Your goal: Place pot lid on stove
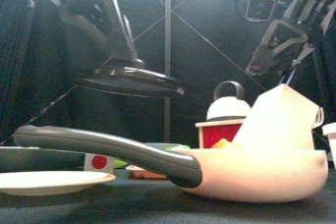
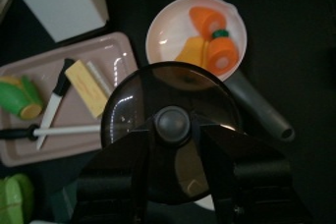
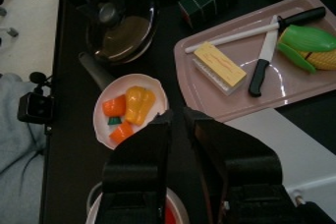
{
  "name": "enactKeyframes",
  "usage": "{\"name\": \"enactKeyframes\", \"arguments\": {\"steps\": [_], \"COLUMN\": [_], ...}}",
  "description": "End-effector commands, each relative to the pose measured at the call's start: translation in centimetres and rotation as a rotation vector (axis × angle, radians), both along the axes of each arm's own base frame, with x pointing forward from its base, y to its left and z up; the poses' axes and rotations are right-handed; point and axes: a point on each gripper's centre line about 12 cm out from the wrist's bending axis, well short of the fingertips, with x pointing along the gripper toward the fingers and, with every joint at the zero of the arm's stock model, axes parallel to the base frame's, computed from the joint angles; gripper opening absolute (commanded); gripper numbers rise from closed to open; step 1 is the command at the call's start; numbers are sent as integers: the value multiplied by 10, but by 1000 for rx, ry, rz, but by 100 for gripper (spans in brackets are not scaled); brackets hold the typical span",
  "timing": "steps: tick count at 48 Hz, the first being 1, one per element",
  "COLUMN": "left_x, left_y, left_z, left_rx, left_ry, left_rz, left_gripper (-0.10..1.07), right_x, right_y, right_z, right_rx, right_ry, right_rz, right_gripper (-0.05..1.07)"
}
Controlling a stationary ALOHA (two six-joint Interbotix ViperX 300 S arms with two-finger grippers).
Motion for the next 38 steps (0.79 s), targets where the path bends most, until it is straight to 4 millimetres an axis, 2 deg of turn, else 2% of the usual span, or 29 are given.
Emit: {"name": "enactKeyframes", "arguments": {"steps": [1,15,27,38], "left_x": [-5,-36,-78,-110], "left_y": [4,31,65,80], "left_z": [17,13,10,-1], "left_rx": [-23,-66,-96,-138], "left_ry": [-29,-35,-96,-116], "left_rz": [46,252,477,557], "left_gripper": [69,69,69,69], "right_x": [3,3,3,4], "right_y": [1,1,1,0], "right_z": [8,8,7,7], "right_rx": [3,5,4,4], "right_ry": [-27,-27,-23,-20], "right_rz": [4,4,2,1], "right_gripper": [61,61,61,61]}}
